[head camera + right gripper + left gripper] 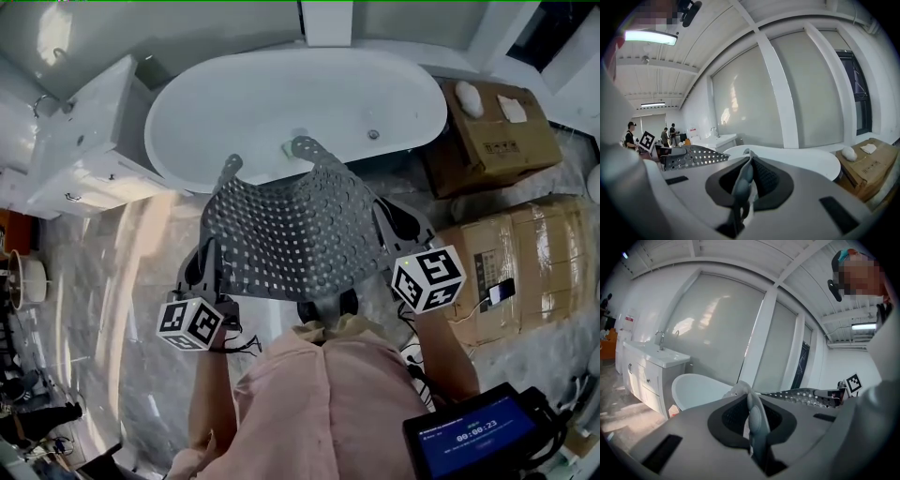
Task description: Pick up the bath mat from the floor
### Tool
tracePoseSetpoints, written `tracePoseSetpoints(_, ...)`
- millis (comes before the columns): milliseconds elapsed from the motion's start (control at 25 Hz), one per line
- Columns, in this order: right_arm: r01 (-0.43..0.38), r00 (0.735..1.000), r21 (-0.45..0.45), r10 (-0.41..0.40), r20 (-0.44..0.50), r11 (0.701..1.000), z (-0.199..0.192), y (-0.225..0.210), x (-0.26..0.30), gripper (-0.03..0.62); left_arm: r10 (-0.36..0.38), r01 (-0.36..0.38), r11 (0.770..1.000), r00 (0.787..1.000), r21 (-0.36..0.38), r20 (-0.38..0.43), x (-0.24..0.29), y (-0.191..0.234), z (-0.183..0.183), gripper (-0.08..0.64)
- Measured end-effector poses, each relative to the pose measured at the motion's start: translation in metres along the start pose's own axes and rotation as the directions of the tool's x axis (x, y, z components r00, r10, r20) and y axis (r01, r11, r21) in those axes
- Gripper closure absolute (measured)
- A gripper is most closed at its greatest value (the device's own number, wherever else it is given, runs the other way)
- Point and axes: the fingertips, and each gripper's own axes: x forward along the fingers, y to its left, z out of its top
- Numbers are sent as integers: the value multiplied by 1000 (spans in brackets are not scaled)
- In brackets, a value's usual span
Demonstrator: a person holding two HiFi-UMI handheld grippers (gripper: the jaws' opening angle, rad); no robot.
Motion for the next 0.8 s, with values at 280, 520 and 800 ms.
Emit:
tracePoseSetpoints(280,33,999,6,-33,34,999,8,-12,-9,565,15,-16,1000,1000,9,17,6,-2,12,523)
tracePoseSetpoints(520,34,999,-7,-34,42,999,13,-12,-7,565,24,-24,1000,1000,5,17,9,-2,13,524)
tracePoseSetpoints(800,51,997,-33,-49,53,998,15,-15,-14,565,17,-17,1000,999,4,49,9,-8,21,525)
